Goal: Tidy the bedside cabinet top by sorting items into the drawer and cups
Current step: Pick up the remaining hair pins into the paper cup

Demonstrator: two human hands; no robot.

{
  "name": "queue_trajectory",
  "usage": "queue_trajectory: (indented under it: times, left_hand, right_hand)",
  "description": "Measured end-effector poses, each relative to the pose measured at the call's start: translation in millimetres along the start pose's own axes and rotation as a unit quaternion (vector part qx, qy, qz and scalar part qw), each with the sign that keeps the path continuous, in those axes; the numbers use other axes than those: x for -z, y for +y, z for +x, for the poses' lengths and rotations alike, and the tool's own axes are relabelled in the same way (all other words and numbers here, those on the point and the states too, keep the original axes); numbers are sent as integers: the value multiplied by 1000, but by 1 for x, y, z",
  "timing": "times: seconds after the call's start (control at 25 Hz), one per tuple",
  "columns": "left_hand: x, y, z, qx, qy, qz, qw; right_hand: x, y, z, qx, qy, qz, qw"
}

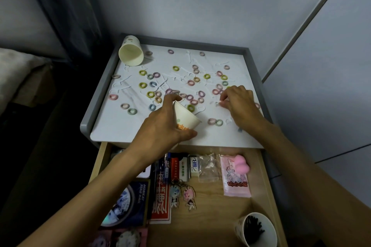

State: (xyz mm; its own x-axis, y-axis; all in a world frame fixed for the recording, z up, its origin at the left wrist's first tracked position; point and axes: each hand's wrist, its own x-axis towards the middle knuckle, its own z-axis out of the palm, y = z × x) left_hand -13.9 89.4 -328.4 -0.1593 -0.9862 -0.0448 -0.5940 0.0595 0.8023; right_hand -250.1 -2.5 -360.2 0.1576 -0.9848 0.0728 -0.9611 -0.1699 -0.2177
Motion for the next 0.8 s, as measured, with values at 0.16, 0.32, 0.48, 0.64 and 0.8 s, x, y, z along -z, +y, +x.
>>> queue_trajectory:
  times: [0.16,0.32,0.48,0.64,0.8]
  left_hand:
    - [1,1,-1,-5,3,-1,1000]
    - [1,1,-2,-10,2,-2,1000]
    - [-1,0,-2,-5,0,-1,1000]
    - [-3,1,-2,-5,-3,7,1000]
    - [-5,2,-1,-4,-6,6,1000]
  right_hand:
    - [12,10,-5,-2,-15,68,998]
    - [16,20,-14,73,-43,56,995]
    - [17,31,-17,73,-50,84,993]
    - [25,38,-15,66,-112,33,991]
    - [19,31,-16,69,-99,10,993]
